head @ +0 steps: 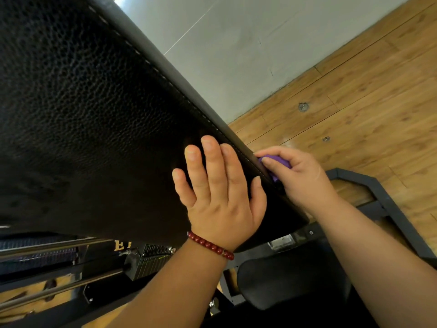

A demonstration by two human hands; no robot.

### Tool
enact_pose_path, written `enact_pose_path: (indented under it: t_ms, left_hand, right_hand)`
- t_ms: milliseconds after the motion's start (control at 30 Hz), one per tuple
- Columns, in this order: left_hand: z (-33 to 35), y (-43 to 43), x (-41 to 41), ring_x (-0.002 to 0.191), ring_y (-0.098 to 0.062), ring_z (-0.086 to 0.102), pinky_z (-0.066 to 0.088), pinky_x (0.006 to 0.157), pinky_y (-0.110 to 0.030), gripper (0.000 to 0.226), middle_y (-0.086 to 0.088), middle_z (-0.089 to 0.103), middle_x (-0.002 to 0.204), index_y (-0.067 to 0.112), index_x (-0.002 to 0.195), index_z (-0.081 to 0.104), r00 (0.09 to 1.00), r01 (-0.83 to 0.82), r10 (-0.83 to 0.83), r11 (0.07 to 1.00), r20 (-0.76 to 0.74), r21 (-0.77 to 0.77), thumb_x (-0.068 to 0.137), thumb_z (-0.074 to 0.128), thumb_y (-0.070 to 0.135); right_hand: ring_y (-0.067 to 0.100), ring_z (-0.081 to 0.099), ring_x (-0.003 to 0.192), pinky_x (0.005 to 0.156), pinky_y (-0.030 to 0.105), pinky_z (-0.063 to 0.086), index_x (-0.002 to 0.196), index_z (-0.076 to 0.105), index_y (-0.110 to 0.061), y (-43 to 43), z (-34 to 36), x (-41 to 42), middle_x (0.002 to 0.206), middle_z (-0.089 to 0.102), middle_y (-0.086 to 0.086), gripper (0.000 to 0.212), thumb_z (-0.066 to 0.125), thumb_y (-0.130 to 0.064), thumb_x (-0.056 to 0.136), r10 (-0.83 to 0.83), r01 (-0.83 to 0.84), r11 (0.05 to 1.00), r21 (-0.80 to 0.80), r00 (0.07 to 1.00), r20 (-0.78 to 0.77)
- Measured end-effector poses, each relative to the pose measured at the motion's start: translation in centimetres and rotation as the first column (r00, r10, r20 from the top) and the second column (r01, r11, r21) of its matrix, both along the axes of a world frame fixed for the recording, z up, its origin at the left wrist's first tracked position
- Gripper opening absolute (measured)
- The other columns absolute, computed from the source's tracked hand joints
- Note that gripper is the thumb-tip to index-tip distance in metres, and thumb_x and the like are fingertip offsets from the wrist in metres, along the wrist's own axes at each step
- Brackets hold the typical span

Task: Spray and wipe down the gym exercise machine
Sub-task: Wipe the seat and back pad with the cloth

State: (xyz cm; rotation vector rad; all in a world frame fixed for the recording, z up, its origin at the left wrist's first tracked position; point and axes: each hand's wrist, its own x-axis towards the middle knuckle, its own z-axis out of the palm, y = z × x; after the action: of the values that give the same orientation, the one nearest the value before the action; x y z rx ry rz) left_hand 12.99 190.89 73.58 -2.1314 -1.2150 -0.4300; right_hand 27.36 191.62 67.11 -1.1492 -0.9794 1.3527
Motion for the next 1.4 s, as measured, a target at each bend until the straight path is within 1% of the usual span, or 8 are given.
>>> enact_pose_path:
  t_ms: [200, 367, 667, 833, 1033, 1200, 1300, 1400]
  left_hand:
    - [0.0, 0.1, 0.0, 0.147, -0.029, -0.019, -0.012, 0.119, -0.045, 0.085, -0.011, -0.025, 0.159, 0.002, 0.152, -0.009, 1.0, 0.003, -0.003, 1.0, -0.004, 0.003, 0.095, 0.04, 0.041]
    - [-0.2, 0.0, -0.2, 0.148, -0.028, -0.019, -0.011, 0.12, -0.045, 0.085, -0.01, -0.023, 0.159, 0.002, 0.153, -0.007, 1.0, 0.011, -0.011, 1.0, -0.003, 0.001, 0.095, 0.041, 0.042]
    - [-0.3, -0.2, 0.1, 0.147, -0.029, -0.019, -0.012, 0.119, -0.046, 0.084, -0.011, -0.023, 0.159, 0.001, 0.153, -0.006, 1.0, 0.012, -0.012, 1.0, -0.001, -0.006, 0.095, 0.041, 0.039]
    - [-0.7, -0.6, 0.6, 0.147, -0.029, -0.02, -0.013, 0.119, -0.046, 0.084, -0.011, -0.024, 0.159, 0.001, 0.152, -0.008, 1.0, -0.015, 0.015, 1.0, 0.023, -0.019, 0.096, 0.042, 0.038]
    - [-3.1, -1.7, 0.4, 0.147, -0.03, -0.019, -0.012, 0.12, -0.045, 0.081, -0.015, -0.022, 0.159, 0.0, 0.152, -0.006, 0.998, 0.035, -0.039, 0.996, -0.054, -0.086, 0.096, 0.039, 0.038]
    - [-4.0, -1.6, 0.1, 0.147, -0.03, -0.019, -0.012, 0.119, -0.045, 0.081, -0.015, -0.022, 0.159, -0.001, 0.152, -0.004, 0.998, 0.022, -0.026, 0.997, -0.063, -0.069, 0.096, 0.039, 0.039]
    - [-4.0, -1.7, 0.4, 0.148, -0.03, -0.019, -0.012, 0.12, -0.045, 0.081, -0.015, -0.021, 0.159, -0.001, 0.152, -0.003, 0.998, 0.025, -0.029, 0.997, -0.058, -0.066, 0.096, 0.039, 0.039]
    - [-4.2, -1.6, 0.3, 0.148, -0.03, -0.019, -0.012, 0.119, -0.045, 0.083, -0.015, -0.021, 0.159, -0.001, 0.152, -0.004, 0.998, 0.014, -0.017, 0.998, -0.057, -0.058, 0.095, 0.041, 0.04]
  right_hand:
    - [0.013, 0.068, 0.097, 0.083, 0.025, 0.055, 0.104, 0.071, -0.021, 1.6, 4.2, -1.5, 0.1, 0.073, -0.002, 0.021, 0.058, -0.007, 0.095, -0.136, 0.161, 0.969, 0.186, 0.981, -0.14]
    - [0.015, 0.068, 0.093, 0.088, 0.04, 0.055, 0.095, 0.071, -0.033, -0.6, -0.2, -0.6, 0.095, 0.073, -0.003, 0.026, 0.059, -0.011, 0.096, -0.08, 0.08, 0.997, -0.023, 0.997, 0.008]
    - [0.01, 0.067, 0.092, 0.079, 0.015, 0.052, 0.108, 0.071, -0.021, -1.2, 1.9, -1.2, 0.099, 0.072, -0.006, 0.022, 0.057, -0.008, 0.096, -0.169, 0.171, 0.983, 0.073, 0.985, -0.022]
    - [-0.001, 0.064, 0.096, 0.077, 0.008, 0.046, 0.105, 0.071, -0.029, -3.2, -2.0, -0.7, 0.098, 0.071, -0.014, 0.022, 0.058, -0.014, 0.096, -0.122, 0.139, 0.98, -0.144, 0.986, 0.117]
    - [-0.002, 0.065, 0.096, 0.077, 0.009, 0.047, 0.101, 0.072, -0.029, -1.6, 0.6, -1.3, 0.096, 0.071, -0.016, 0.022, 0.061, -0.012, 0.095, -0.213, 0.21, 0.975, -0.068, 0.976, -0.053]
    - [0.002, 0.065, 0.103, 0.089, 0.019, 0.051, 0.105, 0.068, -0.038, -4.2, -2.1, -1.6, 0.103, 0.071, -0.014, 0.029, 0.059, -0.012, 0.095, -0.225, 0.231, 0.97, -0.074, 0.971, 0.08]
    - [0.002, 0.065, 0.098, 0.081, 0.011, 0.049, 0.102, 0.071, -0.036, -3.7, -2.9, -0.9, 0.099, 0.071, -0.014, 0.023, 0.06, -0.016, 0.095, -0.148, 0.171, 0.966, -0.193, 0.981, 0.125]
    - [0.003, 0.066, 0.092, 0.076, 0.007, 0.047, 0.105, 0.072, -0.031, -2.9, -1.3, -0.7, 0.097, 0.072, -0.013, 0.022, 0.06, -0.015, 0.095, -0.141, 0.149, 0.982, -0.118, 0.987, 0.071]
